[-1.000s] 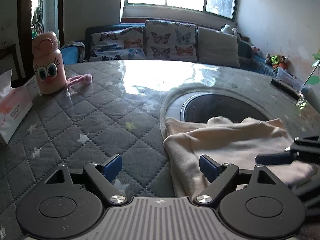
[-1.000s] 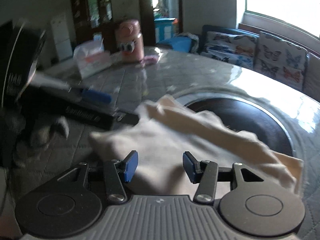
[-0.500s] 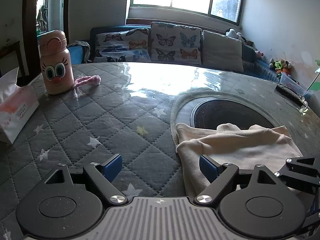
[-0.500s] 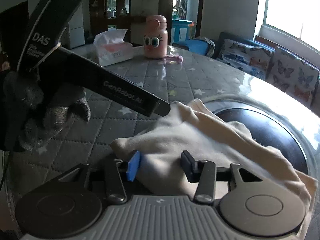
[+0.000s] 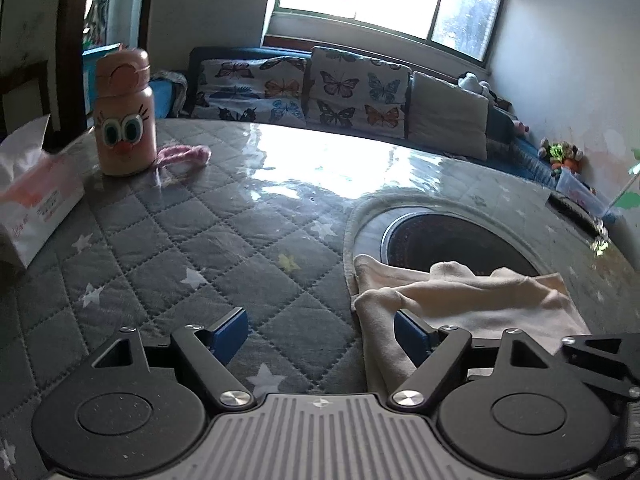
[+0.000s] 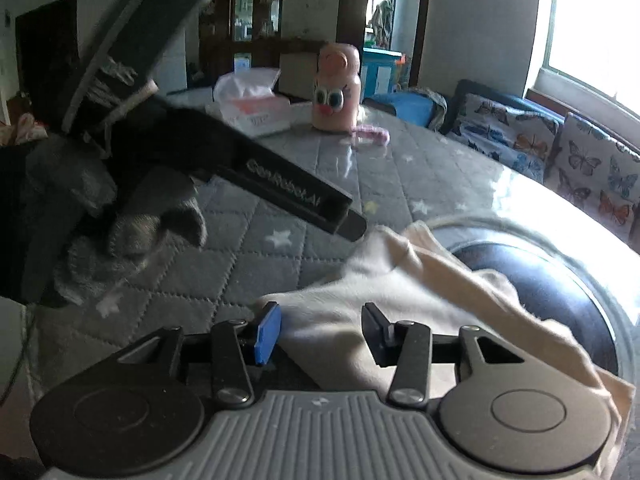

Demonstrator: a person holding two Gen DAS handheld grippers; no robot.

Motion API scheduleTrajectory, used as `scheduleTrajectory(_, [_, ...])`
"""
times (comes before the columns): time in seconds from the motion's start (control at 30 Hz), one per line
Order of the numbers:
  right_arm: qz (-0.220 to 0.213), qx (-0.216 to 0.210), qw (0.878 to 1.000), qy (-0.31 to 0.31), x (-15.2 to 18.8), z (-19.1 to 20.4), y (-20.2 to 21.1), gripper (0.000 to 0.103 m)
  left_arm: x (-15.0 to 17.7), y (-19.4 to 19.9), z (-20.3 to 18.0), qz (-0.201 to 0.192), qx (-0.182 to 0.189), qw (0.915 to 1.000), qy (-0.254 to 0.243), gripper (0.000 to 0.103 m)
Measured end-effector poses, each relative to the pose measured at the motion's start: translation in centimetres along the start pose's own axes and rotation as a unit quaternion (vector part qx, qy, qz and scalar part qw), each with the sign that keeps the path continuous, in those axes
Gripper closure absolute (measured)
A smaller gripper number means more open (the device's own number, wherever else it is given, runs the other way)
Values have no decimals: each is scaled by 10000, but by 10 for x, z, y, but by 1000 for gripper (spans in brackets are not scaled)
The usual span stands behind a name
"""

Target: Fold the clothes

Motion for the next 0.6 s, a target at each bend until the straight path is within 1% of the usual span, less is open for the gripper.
scheduleTrajectory(0.13, [8, -137, 9994, 325, 0, 12, -1, 54, -2, -2, 4, 86, 144, 9993, 328, 21])
scheduleTrajectory(0.3, [14, 127, 9959, 893, 7, 30, -13, 55, 0, -4, 4, 223, 350, 9968, 685, 21])
scheduleTrajectory(0.37, [-18, 221, 9948, 998, 8, 32, -14, 65, 1, -6, 2, 285, 424, 9956, 791, 21])
scheduleTrajectory(0.43, [-47, 205, 9964, 826, 5, 27, -12, 79, 3, -8, 0, 340, 485, 9942, 900, 21])
scheduleTrajectory(0.5, [-78, 73, 9987, 492, 1, 19, -9, 85, 4, -11, -1, 406, 565, 9919, 1063, 21])
scheduleTrajectory(0.57, [-162, 25, 9995, 263, -2, 12, -3, 87, 5, -13, -1, 484, 645, 9887, 1265, 21])
scheduleTrajectory(0.6, [-206, -4, 9997, 138, -3, 8, 0, 88, 6, -14, 0, 533, 687, 9866, 1381, 23])
Point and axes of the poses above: each gripper's, at about its wrist camera, not at the fingertips, and y roughly against the way its jaws point, z to its left, x to its underside, the point moved 2 cm from there along -y, roughly the way its jaws point, and after that the axes turned 7 degrees about x, right-handed, at the moved point
